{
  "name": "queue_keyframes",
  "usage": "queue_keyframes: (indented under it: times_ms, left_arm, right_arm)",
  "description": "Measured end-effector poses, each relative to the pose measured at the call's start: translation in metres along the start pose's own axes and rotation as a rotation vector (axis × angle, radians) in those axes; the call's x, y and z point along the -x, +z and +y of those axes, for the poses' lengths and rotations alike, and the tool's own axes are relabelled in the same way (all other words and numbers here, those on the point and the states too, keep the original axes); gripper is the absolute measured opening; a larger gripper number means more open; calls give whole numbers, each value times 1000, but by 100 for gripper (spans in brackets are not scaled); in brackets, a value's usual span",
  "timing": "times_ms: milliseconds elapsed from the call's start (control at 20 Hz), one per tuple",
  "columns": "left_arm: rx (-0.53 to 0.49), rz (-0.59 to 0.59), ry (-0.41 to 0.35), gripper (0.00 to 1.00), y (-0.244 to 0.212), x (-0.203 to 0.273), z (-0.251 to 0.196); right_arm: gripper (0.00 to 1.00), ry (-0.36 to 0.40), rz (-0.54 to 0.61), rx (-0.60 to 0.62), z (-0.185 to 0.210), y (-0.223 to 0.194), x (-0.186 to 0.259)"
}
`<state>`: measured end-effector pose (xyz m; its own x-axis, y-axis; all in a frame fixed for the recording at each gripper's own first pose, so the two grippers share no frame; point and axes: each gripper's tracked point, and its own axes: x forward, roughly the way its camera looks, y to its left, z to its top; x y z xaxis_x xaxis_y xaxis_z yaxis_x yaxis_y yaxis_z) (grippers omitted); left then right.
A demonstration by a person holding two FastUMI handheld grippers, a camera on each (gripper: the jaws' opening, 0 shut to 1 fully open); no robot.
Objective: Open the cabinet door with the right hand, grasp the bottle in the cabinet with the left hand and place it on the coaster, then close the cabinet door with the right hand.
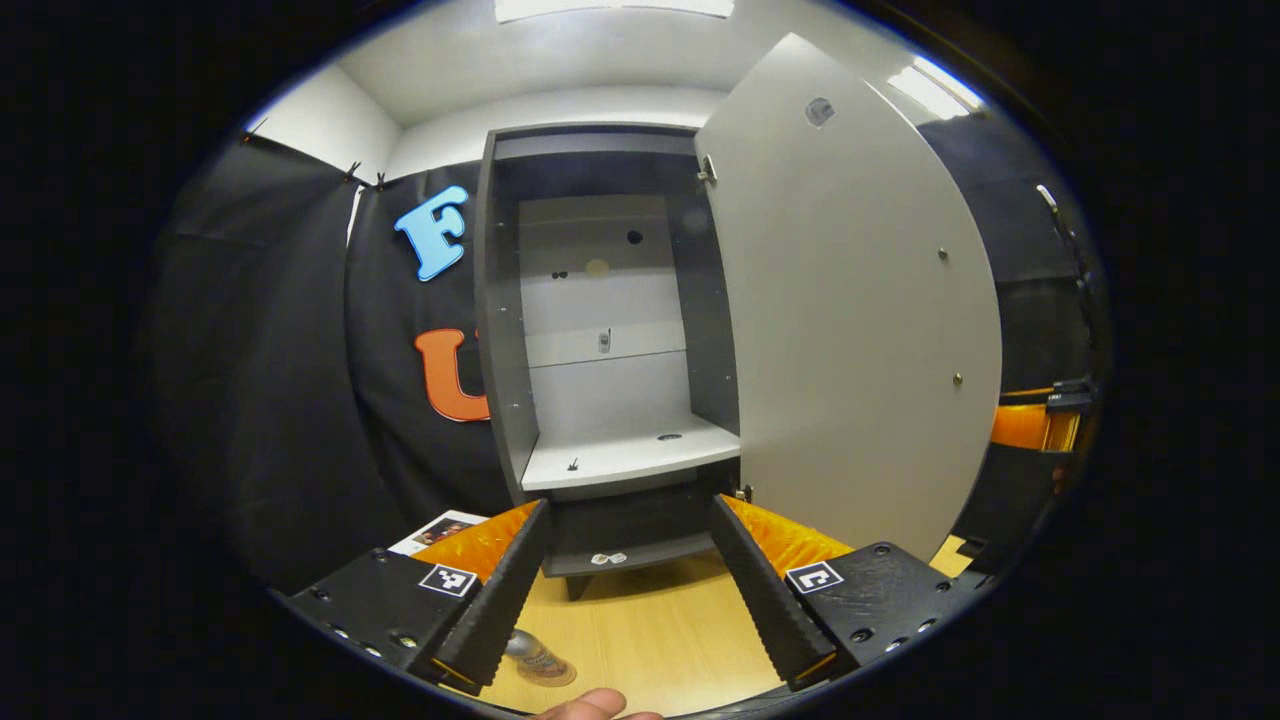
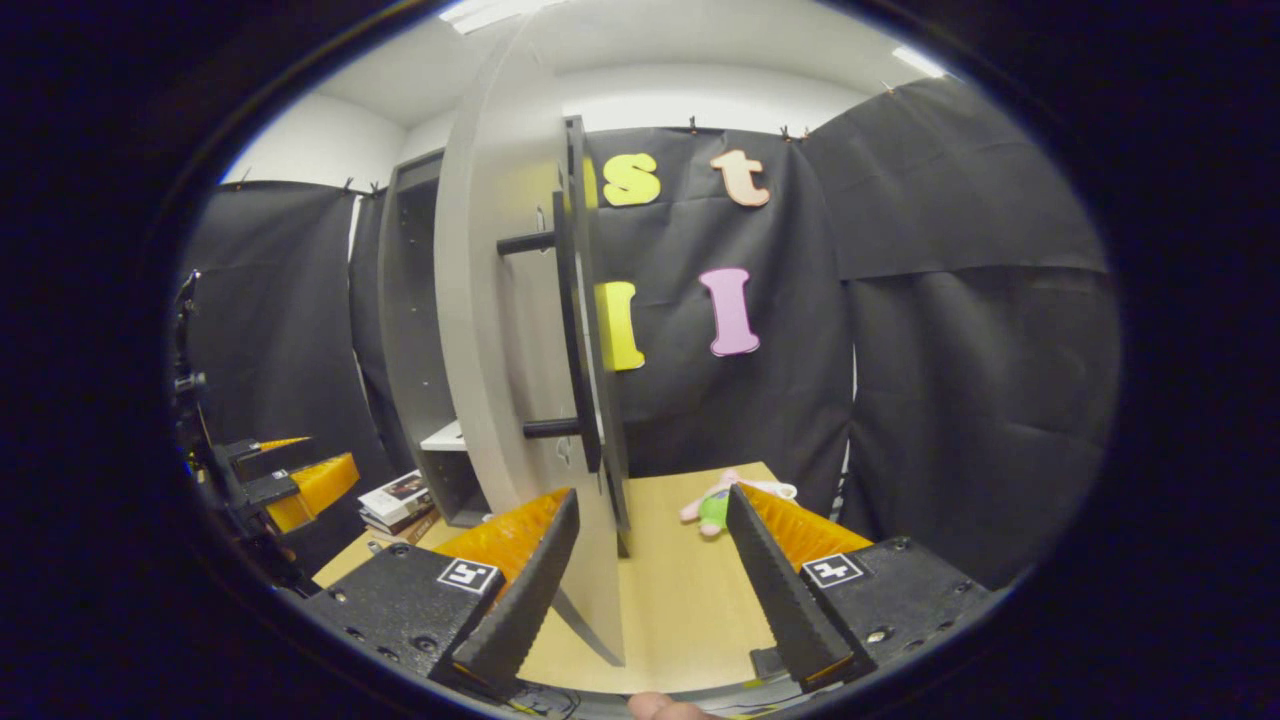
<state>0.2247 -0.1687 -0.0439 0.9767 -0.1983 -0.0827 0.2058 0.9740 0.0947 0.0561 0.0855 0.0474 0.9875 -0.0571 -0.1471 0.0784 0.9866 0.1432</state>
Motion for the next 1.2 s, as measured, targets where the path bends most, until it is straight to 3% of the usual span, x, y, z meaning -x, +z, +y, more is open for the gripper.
queue_keyframes:
  times_ms: [150, 250, 600, 1050, 1200]
  left_arm:
    - [17, -22, -17, 96, 1, -6, 7]
    - [8, -57, -14, 96, 5, -13, 17]
    - [-3, -42, 65, 96, 2, -20, 42]
    - [48, 20, 166, 96, -13, -7, 62]
    - [86, 11, 210, 96, -13, -7, 71]
  right_arm:
    - [95, -38, -17, 23, 15, -2, 6]
    - [95, -25, -26, 48, 38, -7, 9]
    - [95, 149, -1, 72, 106, -24, 0]
    - [95, 186, 46, -31, 105, -24, -31]
    - [95, 209, 51, -11, 118, -21, -39]
